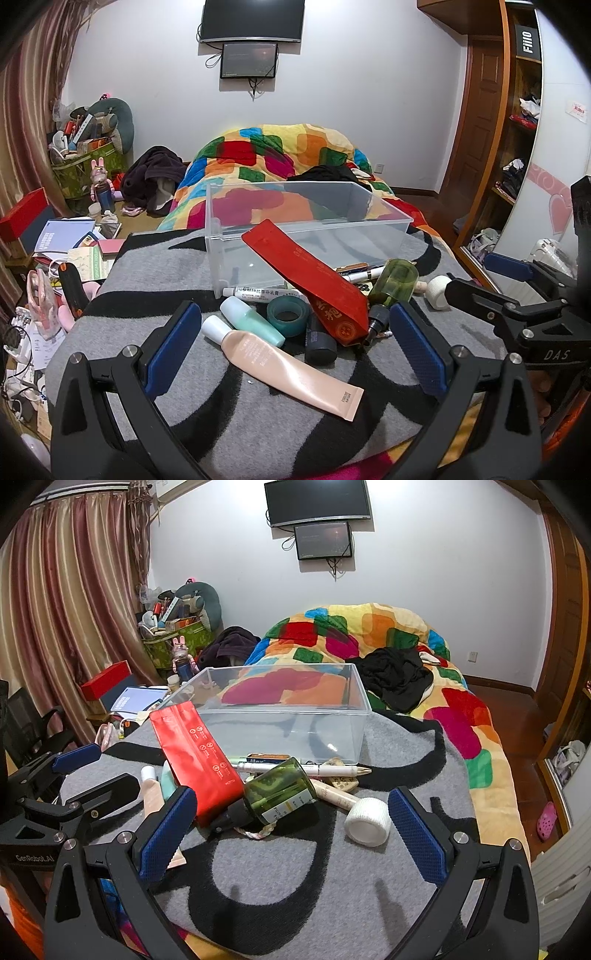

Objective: Organize objects

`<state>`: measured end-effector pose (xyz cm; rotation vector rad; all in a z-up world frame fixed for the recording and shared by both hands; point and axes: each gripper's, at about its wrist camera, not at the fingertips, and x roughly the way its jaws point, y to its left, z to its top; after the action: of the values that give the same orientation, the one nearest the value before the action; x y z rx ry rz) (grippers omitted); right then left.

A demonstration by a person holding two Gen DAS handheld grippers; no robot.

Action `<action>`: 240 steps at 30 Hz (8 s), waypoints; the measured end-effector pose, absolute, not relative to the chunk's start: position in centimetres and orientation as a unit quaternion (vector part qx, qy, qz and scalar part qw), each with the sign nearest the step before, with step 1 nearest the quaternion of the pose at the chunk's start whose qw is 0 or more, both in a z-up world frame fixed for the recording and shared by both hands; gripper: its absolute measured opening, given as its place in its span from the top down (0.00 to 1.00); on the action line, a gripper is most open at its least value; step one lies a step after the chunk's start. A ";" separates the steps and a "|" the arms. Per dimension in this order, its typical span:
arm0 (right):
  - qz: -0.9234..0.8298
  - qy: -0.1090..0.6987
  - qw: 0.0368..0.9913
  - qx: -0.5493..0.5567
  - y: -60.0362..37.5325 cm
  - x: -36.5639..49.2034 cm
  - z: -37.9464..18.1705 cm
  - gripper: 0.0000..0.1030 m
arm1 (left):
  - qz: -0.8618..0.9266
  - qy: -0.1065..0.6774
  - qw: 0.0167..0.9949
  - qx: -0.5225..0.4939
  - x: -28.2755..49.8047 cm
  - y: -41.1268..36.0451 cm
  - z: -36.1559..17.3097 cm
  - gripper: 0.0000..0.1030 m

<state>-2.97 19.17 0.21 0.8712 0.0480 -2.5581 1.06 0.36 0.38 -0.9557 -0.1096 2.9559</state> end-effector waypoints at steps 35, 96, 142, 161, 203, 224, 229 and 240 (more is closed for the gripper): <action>-0.920 0.016 0.226 0.319 18.8 -2.6 0.1 0.00 | 0.950 -0.043 0.022 -0.309 1.5 0.2 0.7 0.00; -0.913 -0.027 0.171 0.370 23.1 -7.3 -2.6 0.63 | 0.925 -0.114 -0.033 -0.361 -1.4 -6.9 -2.5 0.77; -0.870 0.027 0.260 0.418 14.9 -18.2 0.2 0.48 | 0.917 -0.018 0.053 -0.396 -13.5 -5.8 4.8 0.58; -0.878 0.000 0.242 0.413 16.7 -11.2 -2.1 0.31 | 0.916 -0.025 0.074 -0.394 -5.8 -2.3 0.5 0.33; -0.869 0.011 0.298 0.395 17.6 -9.1 -2.7 0.43 | 0.925 -0.072 0.123 -0.352 -4.3 -0.7 1.6 0.80; -0.920 -0.038 0.199 0.336 16.4 -16.2 2.1 0.43 | 0.953 -0.067 0.038 -0.293 -9.2 -5.3 5.3 0.80; -0.916 -0.019 0.187 0.355 15.4 -17.6 1.0 0.43 | 0.944 -0.065 0.032 -0.322 -11.7 -5.3 3.3 0.80; -0.890 0.017 0.194 0.413 13.4 -19.5 -1.6 0.42 | 0.917 -0.084 0.054 -0.387 -13.8 -5.1 0.1 0.80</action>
<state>-19.49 13.39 -1.61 1.1573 0.0464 -2.4947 -13.77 -5.10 0.08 -1.1754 -0.2555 2.7850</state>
